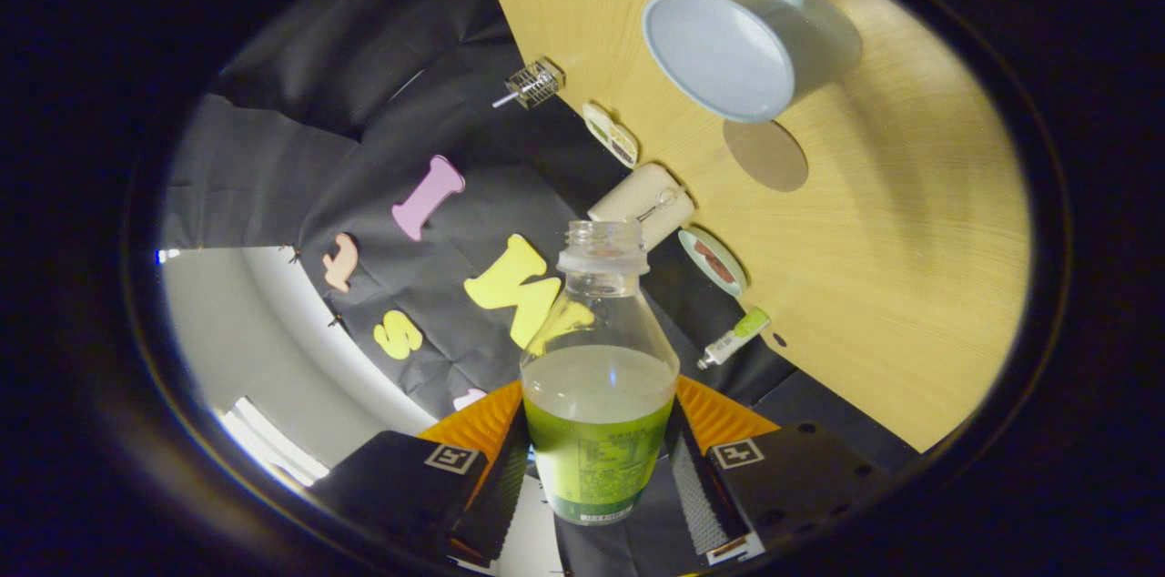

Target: Take the bottle from table, then pour the juice into the cup, finally place the bottle on the coaster

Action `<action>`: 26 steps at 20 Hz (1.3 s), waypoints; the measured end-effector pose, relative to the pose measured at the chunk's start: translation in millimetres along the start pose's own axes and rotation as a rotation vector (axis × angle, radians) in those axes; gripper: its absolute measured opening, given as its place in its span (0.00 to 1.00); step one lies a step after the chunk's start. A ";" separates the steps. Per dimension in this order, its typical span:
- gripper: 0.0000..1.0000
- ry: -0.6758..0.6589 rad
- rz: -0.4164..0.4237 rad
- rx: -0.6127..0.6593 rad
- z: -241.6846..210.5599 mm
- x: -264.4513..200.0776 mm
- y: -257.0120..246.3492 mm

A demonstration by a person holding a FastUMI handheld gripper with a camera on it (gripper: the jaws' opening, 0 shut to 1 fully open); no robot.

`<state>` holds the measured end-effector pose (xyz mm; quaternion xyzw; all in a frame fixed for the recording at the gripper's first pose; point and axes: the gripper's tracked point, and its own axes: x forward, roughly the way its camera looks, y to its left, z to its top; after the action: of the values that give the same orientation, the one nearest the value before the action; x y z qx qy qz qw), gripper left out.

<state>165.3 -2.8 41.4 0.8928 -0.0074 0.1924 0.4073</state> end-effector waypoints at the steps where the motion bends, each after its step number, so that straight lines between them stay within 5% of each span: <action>1: 0.78 0.001 -0.002 0.005 -0.9 1.5 0.0; 19: 0.78 -0.029 0.062 0.063 4.8 -3.2 35.1; 21: 0.78 -0.024 0.046 -0.006 0.3 -0.6 32.5; 26: 0.77 -0.017 -0.100 -0.406 -4.7 -1.7 25.8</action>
<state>157.8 -16.8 62.3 0.7931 -0.0053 0.1592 0.5879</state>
